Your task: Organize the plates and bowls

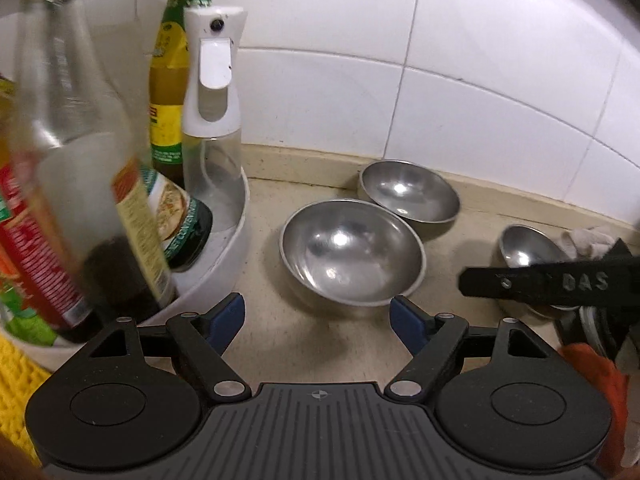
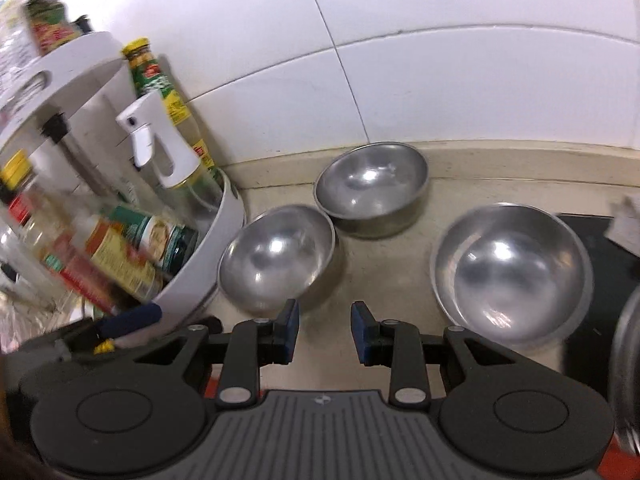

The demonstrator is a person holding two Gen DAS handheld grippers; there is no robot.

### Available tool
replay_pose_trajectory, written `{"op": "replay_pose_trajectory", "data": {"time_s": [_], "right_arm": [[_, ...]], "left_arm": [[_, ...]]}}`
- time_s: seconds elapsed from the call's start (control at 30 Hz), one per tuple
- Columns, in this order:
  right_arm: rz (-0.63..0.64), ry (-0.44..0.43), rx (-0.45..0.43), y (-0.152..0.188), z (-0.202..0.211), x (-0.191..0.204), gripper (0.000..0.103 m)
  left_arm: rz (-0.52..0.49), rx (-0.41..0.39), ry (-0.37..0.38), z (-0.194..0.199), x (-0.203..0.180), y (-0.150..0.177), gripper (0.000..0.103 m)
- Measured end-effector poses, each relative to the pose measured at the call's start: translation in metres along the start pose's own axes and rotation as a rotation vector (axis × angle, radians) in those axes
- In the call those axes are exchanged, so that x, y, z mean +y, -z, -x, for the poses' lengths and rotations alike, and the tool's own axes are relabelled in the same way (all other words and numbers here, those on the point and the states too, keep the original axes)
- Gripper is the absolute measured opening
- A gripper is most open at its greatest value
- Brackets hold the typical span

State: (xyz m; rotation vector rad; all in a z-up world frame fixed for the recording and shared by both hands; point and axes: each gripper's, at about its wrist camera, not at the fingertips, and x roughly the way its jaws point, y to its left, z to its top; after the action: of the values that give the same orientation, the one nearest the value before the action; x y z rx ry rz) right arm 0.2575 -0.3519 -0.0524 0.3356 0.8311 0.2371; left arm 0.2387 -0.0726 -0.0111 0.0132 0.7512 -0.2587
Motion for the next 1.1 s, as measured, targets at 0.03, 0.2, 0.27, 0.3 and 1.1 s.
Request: {"op": "replay_pose_trajectory", "data": {"time_s": [0.03,0.2,0.27,0.3,1.1], "right_arm": [[-0.003,-0.003,0.007,-0.005,-0.008,0.0,0.026],[-0.009,0.005,0.051,-0.023,-0.043,-0.005,0.026],[-0.016,0.004,0.085,-0.026,-0.058,-0.008,0.025],[-0.016,0.004,0.094,-0.028,-0.063,-0.008,0.024],[-0.022,-0.008,0.237,-0.003,-0.048,-0.018,0.017]], "left_arm": [[0.007,0.006,0.0,-0.006,0.001,-0.003,0.083],[0.045,0.039,0.009,-0.031,0.003,-0.011,0.077],[0.048,0.067,0.013,-0.042,0.003,-0.013,0.067],[0.049,0.077,0.015,-0.048,0.003,-0.013,0.065],[-0.024,0.172,0.102,-0.024,-0.013,0.016,0.052]]}}
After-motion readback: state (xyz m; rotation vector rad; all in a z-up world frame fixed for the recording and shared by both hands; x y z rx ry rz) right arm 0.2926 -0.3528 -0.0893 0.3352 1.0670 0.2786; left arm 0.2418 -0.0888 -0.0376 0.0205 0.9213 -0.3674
